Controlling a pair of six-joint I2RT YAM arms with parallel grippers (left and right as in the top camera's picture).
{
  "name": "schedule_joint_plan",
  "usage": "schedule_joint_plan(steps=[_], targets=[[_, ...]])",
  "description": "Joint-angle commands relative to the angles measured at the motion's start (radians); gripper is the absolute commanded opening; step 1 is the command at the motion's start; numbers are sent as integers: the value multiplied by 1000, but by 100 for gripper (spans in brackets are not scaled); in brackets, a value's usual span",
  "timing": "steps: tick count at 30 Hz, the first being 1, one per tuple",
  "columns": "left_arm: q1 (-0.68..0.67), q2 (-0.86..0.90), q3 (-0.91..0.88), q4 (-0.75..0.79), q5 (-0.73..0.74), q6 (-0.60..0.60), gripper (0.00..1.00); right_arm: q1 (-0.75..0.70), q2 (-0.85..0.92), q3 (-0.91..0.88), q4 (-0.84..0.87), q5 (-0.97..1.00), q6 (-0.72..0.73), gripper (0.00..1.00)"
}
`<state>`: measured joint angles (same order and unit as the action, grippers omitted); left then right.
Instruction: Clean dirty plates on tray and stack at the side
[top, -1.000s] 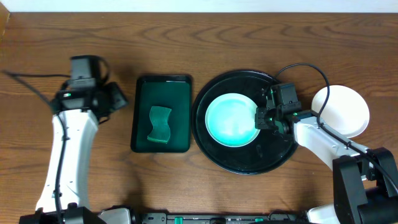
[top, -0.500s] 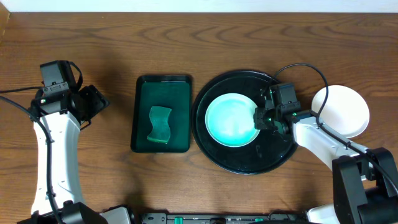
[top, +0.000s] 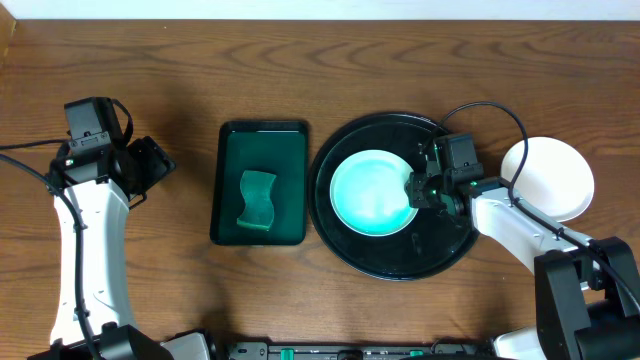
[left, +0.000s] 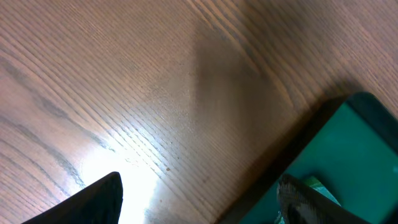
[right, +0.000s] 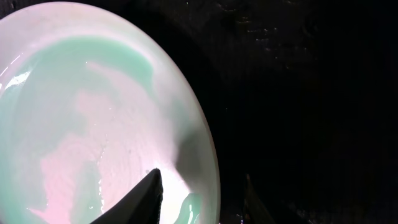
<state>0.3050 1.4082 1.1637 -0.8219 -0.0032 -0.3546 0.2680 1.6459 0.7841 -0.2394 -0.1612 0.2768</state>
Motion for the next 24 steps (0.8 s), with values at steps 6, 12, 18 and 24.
schedule_joint_plan(steps=[6, 12, 18, 24], targets=[[4, -3, 15, -3, -6, -2, 79, 9, 10, -1, 1, 5, -5, 37], [4, -3, 15, -3, -6, -2, 79, 9, 10, -5, 0, 78, -5, 36], [4, -3, 15, -3, -6, -2, 80, 9, 10, -14, 13, 82, -4, 35], [4, -4, 15, -3, -6, -1, 80, 9, 10, -26, 33, 82, -4, 31]])
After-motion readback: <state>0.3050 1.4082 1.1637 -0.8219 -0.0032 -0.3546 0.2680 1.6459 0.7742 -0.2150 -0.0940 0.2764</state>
